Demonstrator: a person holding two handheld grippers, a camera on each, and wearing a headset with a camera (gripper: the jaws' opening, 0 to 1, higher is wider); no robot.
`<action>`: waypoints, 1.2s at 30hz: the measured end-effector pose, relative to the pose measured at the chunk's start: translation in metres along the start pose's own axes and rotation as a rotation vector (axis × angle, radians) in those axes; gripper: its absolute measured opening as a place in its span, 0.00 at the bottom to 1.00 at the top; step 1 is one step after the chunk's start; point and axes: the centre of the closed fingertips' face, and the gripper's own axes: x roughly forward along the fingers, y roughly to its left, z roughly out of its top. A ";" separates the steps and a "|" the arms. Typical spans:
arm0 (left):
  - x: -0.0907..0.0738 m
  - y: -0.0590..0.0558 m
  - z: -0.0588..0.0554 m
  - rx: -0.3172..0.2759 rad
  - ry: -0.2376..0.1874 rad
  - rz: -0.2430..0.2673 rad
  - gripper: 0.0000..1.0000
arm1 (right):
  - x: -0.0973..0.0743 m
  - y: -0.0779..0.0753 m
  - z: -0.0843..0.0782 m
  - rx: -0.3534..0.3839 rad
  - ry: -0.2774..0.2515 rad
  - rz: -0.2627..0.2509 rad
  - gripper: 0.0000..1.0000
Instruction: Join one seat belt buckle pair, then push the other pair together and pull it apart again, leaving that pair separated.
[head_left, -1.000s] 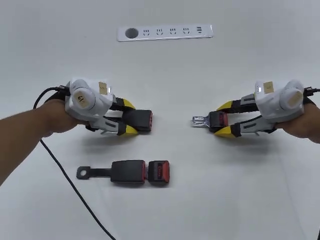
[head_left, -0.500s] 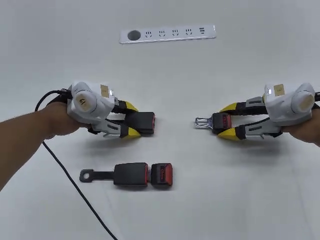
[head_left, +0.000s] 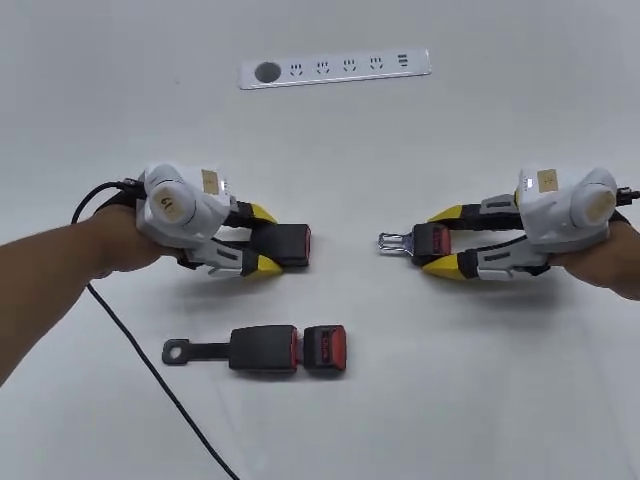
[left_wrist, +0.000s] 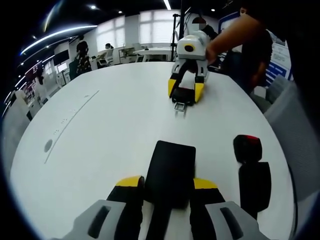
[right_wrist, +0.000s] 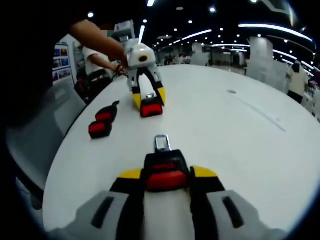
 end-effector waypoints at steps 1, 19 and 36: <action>0.000 0.000 0.000 -0.002 0.000 0.000 0.37 | 0.001 0.000 0.001 -0.002 -0.004 0.000 0.35; -0.002 0.001 -0.002 -0.014 0.014 0.004 0.37 | 0.033 0.009 0.023 -0.008 -0.047 0.023 0.35; -0.002 0.003 -0.007 -0.019 0.014 0.008 0.37 | 0.065 0.015 0.043 -0.007 -0.071 0.047 0.36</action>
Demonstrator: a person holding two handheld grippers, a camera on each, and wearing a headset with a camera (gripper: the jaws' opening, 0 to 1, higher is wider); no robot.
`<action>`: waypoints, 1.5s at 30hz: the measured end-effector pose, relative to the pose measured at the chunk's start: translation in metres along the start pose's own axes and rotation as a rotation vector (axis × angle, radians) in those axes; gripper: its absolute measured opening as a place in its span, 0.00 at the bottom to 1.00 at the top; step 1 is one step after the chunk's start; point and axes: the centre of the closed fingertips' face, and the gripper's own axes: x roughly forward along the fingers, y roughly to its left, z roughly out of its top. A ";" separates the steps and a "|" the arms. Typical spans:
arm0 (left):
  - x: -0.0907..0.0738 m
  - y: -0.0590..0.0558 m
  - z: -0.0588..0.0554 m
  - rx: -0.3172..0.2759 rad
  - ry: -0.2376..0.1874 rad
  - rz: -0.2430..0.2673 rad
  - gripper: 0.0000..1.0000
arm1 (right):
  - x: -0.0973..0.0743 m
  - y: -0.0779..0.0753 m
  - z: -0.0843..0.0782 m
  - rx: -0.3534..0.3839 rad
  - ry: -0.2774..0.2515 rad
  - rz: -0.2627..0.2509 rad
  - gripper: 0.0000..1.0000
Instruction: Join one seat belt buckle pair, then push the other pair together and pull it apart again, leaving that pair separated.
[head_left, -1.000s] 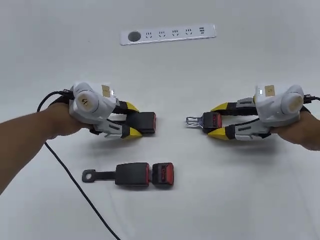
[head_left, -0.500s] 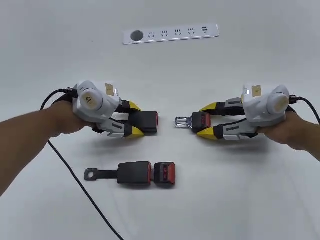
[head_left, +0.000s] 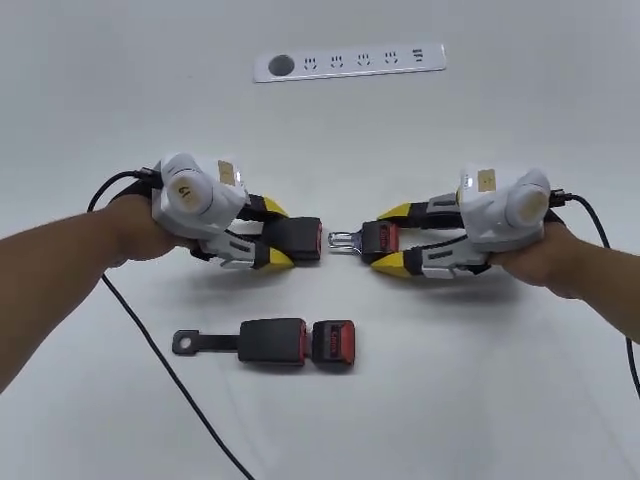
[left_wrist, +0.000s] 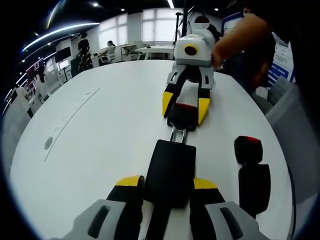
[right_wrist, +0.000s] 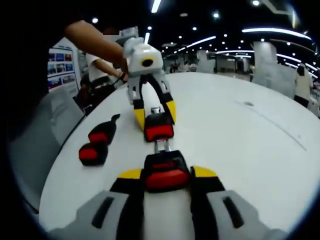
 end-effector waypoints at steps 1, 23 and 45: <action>0.000 0.000 0.000 0.000 0.000 0.000 0.37 | 0.001 -0.001 0.001 0.000 0.001 0.000 0.36; 0.002 -0.004 0.000 0.047 0.017 -0.017 0.36 | 0.019 0.004 0.010 -0.029 0.039 0.036 0.35; 0.001 -0.011 0.006 0.113 0.045 -0.065 0.34 | 0.031 0.007 0.015 -0.026 0.079 0.040 0.35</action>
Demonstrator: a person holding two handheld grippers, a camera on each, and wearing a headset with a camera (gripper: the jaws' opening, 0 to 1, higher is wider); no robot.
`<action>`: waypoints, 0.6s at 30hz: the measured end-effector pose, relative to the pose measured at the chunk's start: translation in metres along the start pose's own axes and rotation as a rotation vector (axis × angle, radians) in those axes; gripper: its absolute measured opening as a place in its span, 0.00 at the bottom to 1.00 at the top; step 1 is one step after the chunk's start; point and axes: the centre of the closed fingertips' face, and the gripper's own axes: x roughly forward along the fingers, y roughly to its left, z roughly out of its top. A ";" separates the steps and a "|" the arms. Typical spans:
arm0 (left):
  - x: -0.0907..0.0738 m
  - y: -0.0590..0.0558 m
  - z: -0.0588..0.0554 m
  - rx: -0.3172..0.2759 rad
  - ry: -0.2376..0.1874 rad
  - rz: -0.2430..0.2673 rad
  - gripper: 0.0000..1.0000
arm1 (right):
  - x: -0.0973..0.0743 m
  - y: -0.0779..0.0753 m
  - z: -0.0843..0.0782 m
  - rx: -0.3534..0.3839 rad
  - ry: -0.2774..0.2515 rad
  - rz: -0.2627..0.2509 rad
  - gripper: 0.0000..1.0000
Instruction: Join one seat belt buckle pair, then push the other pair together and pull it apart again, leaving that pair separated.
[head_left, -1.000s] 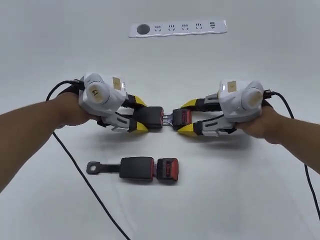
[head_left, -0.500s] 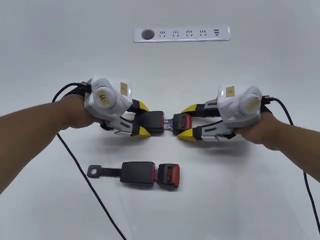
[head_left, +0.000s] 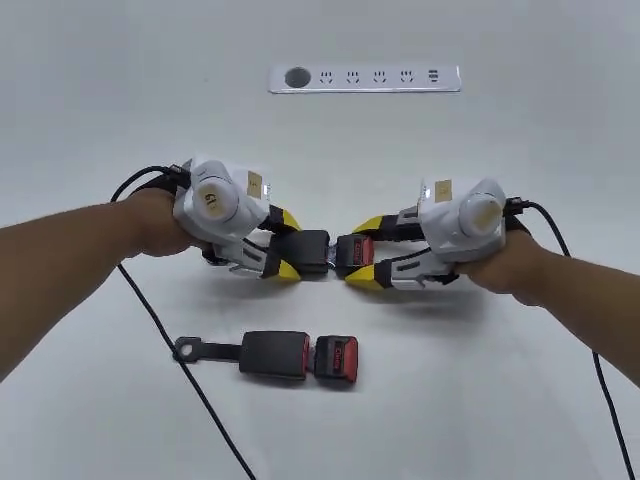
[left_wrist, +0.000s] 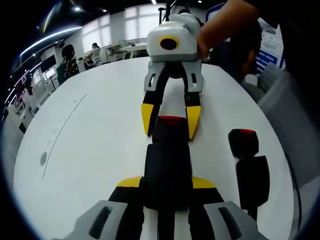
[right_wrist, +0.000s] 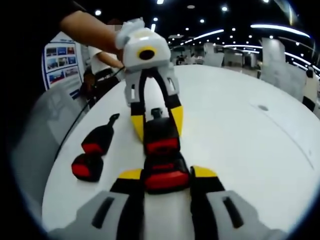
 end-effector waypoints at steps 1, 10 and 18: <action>0.000 0.000 0.000 -0.002 0.000 0.000 0.34 | 0.000 0.000 0.000 0.004 0.001 -0.001 0.35; 0.000 0.000 0.001 0.016 0.019 -0.003 0.34 | 0.002 -0.002 -0.001 0.007 0.035 -0.010 0.35; 0.001 0.000 0.000 0.032 0.024 -0.014 0.34 | 0.002 0.001 0.000 -0.005 0.063 -0.015 0.35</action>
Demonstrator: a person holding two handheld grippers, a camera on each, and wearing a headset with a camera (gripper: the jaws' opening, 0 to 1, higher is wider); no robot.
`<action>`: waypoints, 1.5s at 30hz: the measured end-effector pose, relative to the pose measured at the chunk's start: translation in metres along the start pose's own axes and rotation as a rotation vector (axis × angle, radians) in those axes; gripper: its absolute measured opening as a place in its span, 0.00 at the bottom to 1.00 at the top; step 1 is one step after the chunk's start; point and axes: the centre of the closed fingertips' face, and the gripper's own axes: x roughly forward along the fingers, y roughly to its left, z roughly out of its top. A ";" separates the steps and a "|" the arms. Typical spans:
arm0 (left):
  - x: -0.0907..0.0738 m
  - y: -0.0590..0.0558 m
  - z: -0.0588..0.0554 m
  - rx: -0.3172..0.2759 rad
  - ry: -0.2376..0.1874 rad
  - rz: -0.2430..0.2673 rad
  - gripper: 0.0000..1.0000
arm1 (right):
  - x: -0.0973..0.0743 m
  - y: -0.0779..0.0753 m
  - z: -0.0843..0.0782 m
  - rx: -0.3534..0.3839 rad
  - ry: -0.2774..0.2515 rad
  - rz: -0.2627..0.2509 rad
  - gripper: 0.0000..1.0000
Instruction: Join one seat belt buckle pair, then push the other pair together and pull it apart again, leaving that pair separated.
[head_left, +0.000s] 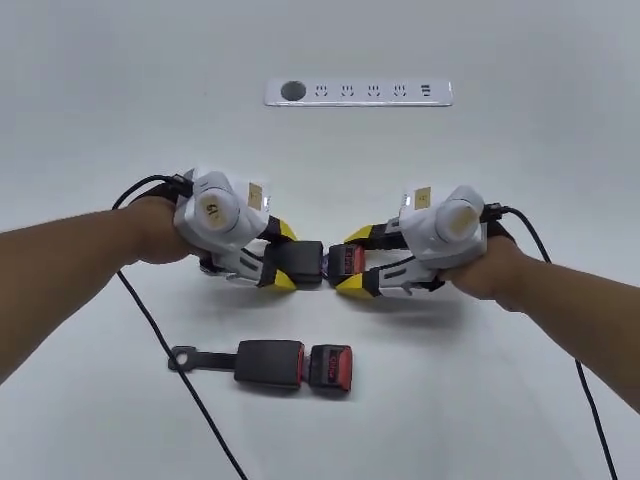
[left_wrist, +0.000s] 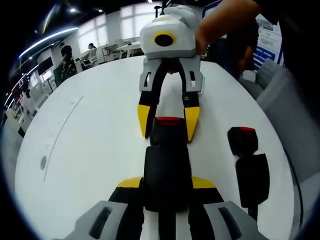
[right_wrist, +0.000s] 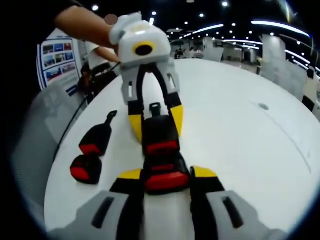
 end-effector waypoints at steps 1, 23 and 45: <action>0.000 0.000 0.000 0.000 -0.001 -0.001 0.34 | 0.000 0.000 0.000 -0.001 0.002 0.000 0.35; 0.000 -0.001 -0.001 0.025 0.003 -0.021 0.35 | 0.003 -0.004 -0.004 -0.063 0.037 -0.015 0.36; -0.001 -0.001 -0.001 0.007 -0.010 -0.013 0.35 | -0.005 -0.007 -0.010 -0.064 0.035 -0.016 0.36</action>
